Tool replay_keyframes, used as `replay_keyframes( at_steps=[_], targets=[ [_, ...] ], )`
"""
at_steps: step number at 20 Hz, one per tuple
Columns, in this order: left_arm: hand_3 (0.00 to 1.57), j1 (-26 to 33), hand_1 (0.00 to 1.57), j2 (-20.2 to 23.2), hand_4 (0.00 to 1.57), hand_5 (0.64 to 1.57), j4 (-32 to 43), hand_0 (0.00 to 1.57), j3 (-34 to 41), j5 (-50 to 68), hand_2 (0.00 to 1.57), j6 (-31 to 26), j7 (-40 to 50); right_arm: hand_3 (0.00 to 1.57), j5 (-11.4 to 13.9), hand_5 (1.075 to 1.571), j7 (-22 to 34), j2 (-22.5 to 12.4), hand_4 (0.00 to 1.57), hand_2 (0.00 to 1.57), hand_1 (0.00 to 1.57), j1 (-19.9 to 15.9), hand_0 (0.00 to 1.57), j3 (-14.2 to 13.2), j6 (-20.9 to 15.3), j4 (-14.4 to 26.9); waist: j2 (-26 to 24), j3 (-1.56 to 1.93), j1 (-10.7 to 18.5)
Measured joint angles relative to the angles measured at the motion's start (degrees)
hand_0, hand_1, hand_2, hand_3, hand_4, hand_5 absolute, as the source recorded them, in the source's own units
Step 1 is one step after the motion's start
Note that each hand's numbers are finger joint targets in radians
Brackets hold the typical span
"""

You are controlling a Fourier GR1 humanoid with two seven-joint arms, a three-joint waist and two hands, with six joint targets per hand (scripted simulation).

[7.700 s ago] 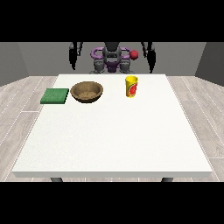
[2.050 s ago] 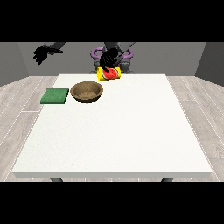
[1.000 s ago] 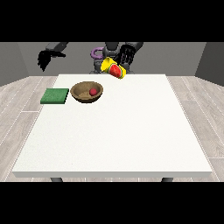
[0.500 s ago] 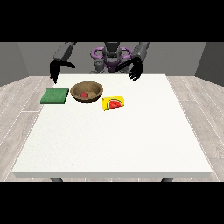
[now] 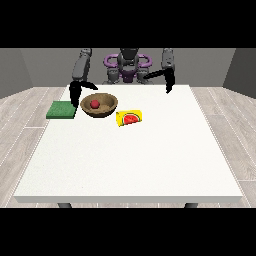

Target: Pick the cup and pour the ball into the bowl, then pick the bowl and place it on the pad

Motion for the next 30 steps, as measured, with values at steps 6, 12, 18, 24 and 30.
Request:
replay_keyframes(
  at_steps=[6,12,18,24,30],
  targets=[
    [0.0,1.61,0.0,2.31,0.0,1.565,-4.47,0.0,1.3,1.56,0.0,-4.05,0.75,0.0,0.14,1.561,-5.94,-1.31,0.19,0.0,0.0,-3.25,0.0,-1.14,-0.67,9.72,0.76,0.08,1.25],
    [0.0,2.94,0.0,2.58,0.0,1.566,-7.78,0.0,1.67,1.42,0.0,-4.98,0.94,0.0,-0.01,1.564,-10.64,-2.73,0.14,0.0,0.0,-6.15,0.0,-1.53,0.29,17.32,2.47,0.05,1.6],
    [0.0,3.58,0.0,3.97,0.0,1.569,-10.14,0.0,2.9,2.29,0.0,-6.9,2.59,0.0,-0.83,1.533,-11.94,-1.45,0.44,0.39,0.78,-7.22,0.78,-1.82,-0.83,21.26,1.96,-0.32,1.63],
    [0.0,2.12,0.0,4.46,0.6,1.544,-12.57,0.0,2.63,2.97,0.0,-8.38,2.12,1.51,2.89,1.549,-14.86,-1.63,0.94,1.57,1.57,-3.57,1.57,-0.4,-11.55,18.61,3.46,-2.1,5.2],
    [0.0,1.47,0.0,3.79,0.93,1.436,-11.63,0.0,1.64,3.12,0.0,-9.39,2.57,1.18,9.61,1.567,-9.02,-4.19,0.89,1.57,1.57,-2.03,1.57,3.32,-24.21,16.75,2.09,-1.96,7.34]
  ],
)
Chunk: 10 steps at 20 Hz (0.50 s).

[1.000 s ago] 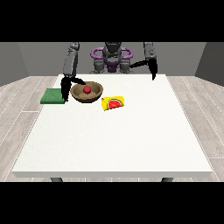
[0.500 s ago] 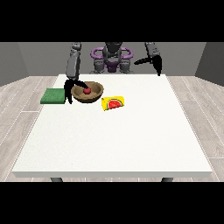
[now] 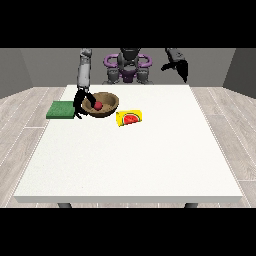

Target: Pick the cup and pour the ball into the bowl, then pick the bowl and place it on the pad

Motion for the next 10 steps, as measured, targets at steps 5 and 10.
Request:
replay_keyframes(
  at_steps=[5,10],
  targets=[
    [0.0,1.99,0.0,1.0,0.99,1.419,5.18,0.0,3.17,1.98,0.0,-0.78,-0.78,0.97,4.91,1.564,15.39,-1.51,0.82,1.57,1.57,-1.65,1.57,4.77,-3.74,-0.48,-5.42,1.09,-2.88],
    [0.0,6.72,0.0,2.04,1.01,1.407,11.1,0.0,6.19,2.94,0.0,-0.81,-3.13,0.78,7.79,1.568,31.27,-3.77,0.82,1.57,1.57,-5.16,1.57,9.14,-1.01,-3.41,-12.63,1.65,-8.87]
  ],
)
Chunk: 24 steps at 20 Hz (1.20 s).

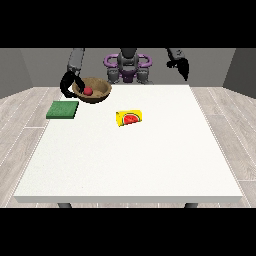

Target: Pick the cup and pour the ball into the bowl, then pick the bowl and place it on the pad

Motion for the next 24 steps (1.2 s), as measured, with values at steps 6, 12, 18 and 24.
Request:
replay_keyframes(
  at_steps=[6,12,18,24],
  targets=[
    [0.0,1.3,0.0,1.58,1.02,1.424,-0.48,0.0,2.12,1.06,0.0,-0.59,0.71,0.68,-1.98,1.57,5.18,-4.86,0.79,1.57,1.57,-0.39,1.57,-1.94,6.01,-2.44,-0.98,0.29,-2.58],
    [0.0,0.55,0.0,1.96,1.22,1.481,-0.36,0.0,3.39,1.56,0.0,-1.06,-0.88,0.47,-2.49,1.57,7.5,-6.85,0.83,1.57,1.57,-1.66,1.57,-3.82,7.24,-4.66,2.18,0.35,-2.66],
    [0.0,-1.68,0.0,9.81,1.31,1.567,-0.87,0.0,10.55,7.7,0.0,-7.48,-2.22,0.0,-4.35,1.571,1.14,-12.23,0.87,1.57,1.57,-0.15,1.57,-8.04,10.27,-2.79,6.82,0.38,-1.08],
    [0.0,-3.41,0.0,21.5,1.25,1.569,3.87,0.0,20.57,15.62,0.0,-16.74,-3.56,0.0,-5.75,1.566,-3.75,-14.42,0.79,1.57,1.57,0.62,1.57,-10.94,10.58,-2.18,10.9,0.38,0.15]
  ],
)
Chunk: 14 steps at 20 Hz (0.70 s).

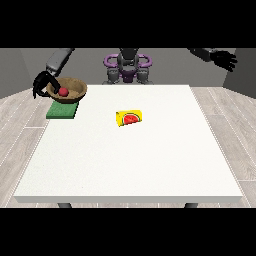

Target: Pick the cup and pour the ball into the bowl, then pick the bowl and place it on the pad

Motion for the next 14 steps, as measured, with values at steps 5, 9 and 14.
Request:
replay_keyframes(
  at_steps=[5,9,14],
  targets=[
    [0.0,-1.01,0.0,5.5,1.19,1.557,5.32,0.0,4.49,2.91,0.0,-4.8,-3.35,0.0,-0.94,1.567,-2.7,0.05,0.69,1.57,1.57,-1.69,1.57,-1.71,-1.11,0.89,3.51,0.0,-0.13],
    [0.0,-0.59,0.0,7.35,1.19,1.558,6.97,0.0,5.62,3.5,0.0,-7.15,-5.65,1.3,-1.61,1.553,-2.16,-2.23,0.0,1.41,1.22,-2.77,1.22,-4.15,-3.02,3.04,5.27,0.0,0.26],
    [0.0,-1.42,0.0,7.85,1.18,1.552,6.12,0.0,5.79,4.22,0.0,-7.24,-5.63,0.73,-1.99,1.495,-2.03,-4.35,0.0,0.48,0.32,-5.02,0.32,-5.42,-2.26,7.3,7.12,0.03,1.08]
  ],
)
